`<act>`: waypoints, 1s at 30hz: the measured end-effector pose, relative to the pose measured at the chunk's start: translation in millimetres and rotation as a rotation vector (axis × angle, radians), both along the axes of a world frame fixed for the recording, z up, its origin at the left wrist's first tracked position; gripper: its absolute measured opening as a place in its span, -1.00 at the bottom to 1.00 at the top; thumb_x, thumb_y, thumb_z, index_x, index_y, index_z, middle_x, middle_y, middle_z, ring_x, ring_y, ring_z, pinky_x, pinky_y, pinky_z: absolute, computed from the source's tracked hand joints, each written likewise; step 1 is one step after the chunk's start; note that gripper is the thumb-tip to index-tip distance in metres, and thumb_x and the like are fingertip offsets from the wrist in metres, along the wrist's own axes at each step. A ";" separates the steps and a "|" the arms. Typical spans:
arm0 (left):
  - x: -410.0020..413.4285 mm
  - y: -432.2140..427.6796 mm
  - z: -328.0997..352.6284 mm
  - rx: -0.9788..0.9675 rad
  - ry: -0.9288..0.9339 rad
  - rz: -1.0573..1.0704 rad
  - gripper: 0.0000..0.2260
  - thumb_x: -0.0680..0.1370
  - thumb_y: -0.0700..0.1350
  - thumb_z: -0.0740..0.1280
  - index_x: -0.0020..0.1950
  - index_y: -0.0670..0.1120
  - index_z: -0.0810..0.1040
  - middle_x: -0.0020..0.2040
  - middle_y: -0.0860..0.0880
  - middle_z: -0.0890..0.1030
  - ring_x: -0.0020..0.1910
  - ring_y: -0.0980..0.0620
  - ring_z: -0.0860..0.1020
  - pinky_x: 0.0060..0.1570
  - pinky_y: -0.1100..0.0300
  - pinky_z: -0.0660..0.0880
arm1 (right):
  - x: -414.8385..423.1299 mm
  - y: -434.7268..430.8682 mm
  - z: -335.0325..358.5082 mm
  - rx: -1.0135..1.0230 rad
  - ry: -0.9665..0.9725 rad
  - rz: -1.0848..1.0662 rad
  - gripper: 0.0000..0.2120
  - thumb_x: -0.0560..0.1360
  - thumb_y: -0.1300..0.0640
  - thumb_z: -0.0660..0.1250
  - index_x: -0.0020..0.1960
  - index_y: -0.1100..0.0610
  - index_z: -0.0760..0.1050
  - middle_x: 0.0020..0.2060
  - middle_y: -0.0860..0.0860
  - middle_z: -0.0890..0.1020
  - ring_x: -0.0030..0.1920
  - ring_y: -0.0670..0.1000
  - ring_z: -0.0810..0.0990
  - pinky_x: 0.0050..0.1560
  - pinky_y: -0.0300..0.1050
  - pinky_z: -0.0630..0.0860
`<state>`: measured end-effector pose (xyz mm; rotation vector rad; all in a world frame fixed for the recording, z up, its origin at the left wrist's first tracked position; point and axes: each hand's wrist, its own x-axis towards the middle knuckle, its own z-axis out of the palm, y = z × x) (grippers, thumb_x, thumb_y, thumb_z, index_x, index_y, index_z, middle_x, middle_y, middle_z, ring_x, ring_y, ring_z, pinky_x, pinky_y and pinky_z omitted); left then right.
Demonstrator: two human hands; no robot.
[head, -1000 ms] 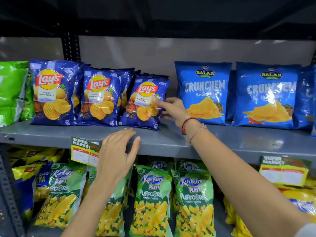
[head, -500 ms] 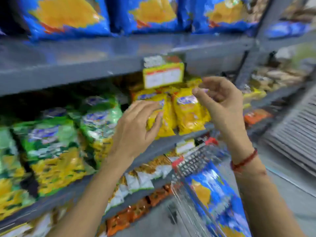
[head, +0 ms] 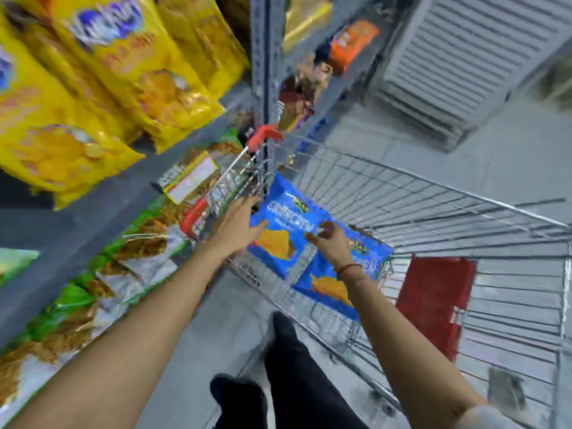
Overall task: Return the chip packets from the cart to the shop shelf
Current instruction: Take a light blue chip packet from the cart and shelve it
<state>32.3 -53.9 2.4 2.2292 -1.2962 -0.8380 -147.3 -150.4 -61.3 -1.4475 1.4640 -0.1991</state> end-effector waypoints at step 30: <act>30.6 -58.4 -129.4 0.455 0.599 0.192 -0.51 0.23 -0.19 0.60 0.12 -0.12 0.57 0.02 -0.01 0.64 0.01 0.01 0.60 -0.13 0.25 0.50 | -0.2 -14.8 -74.0 0.558 -0.413 -0.326 -0.77 0.44 0.23 0.41 0.04 0.23 0.43 0.00 0.20 0.54 0.12 0.21 0.56 0.14 0.16 0.50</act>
